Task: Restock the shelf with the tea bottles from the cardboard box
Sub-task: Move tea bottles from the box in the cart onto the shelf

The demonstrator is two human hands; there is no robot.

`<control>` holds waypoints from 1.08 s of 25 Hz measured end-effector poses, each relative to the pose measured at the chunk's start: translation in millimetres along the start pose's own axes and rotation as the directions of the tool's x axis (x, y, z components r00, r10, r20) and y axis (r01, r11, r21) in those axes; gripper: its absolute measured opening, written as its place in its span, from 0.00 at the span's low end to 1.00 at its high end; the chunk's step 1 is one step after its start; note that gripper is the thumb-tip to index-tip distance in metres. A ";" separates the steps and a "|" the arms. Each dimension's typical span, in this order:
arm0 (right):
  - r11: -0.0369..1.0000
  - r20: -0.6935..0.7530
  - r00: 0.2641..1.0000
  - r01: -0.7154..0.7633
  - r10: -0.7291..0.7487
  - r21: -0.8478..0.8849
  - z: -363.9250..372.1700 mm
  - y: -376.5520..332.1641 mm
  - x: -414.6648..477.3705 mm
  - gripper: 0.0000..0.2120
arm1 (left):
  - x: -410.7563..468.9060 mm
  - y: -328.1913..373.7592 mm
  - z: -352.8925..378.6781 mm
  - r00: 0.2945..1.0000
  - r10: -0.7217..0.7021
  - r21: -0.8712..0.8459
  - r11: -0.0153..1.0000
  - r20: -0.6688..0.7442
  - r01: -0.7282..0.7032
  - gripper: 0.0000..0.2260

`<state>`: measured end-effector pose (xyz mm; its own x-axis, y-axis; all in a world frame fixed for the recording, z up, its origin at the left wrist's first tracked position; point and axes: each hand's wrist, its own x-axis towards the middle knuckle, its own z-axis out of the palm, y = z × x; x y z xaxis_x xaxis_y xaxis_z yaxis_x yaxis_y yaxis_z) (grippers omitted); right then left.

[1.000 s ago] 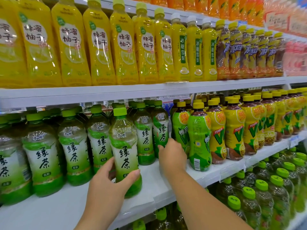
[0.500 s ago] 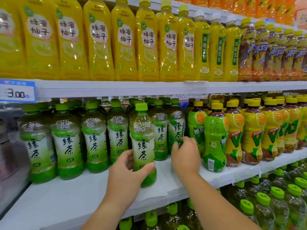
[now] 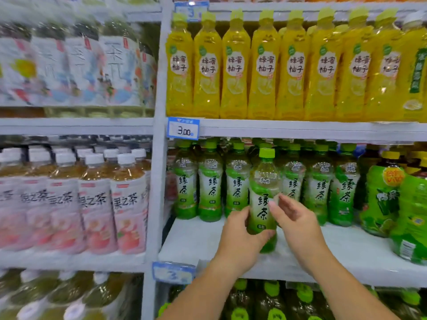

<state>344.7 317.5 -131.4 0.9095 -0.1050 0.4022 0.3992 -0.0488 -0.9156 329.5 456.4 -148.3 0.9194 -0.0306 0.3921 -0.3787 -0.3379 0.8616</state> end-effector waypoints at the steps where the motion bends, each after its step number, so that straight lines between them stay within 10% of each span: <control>1: 1.000 0.038 0.999 0.000 0.000 0.002 18.1 0.1 -1.7 0.26 | -4.0 -5.2 -15.5 0.999 -0.014 0.080 0.997 -0.036 0.017 0.18; 9: 0.992 0.171 0.984 0.069 -0.051 -0.101 132.7 8.3 -6.5 0.23 | -15.0 -33.3 -106.5 0.958 -0.031 0.422 0.893 -0.284 0.154 0.29; 27: 0.984 0.280 0.958 -0.017 0.068 -0.179 161.1 26.8 8.7 0.24 | -23.2 -40.6 -97.4 0.856 -0.026 0.595 0.708 -0.517 0.380 0.09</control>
<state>382.0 475.2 -152.9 0.9304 0.1746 0.3223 0.3563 -0.2240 -0.9071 313.2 562.4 -161.0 0.7419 0.4685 0.4797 0.1446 -0.8104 0.5678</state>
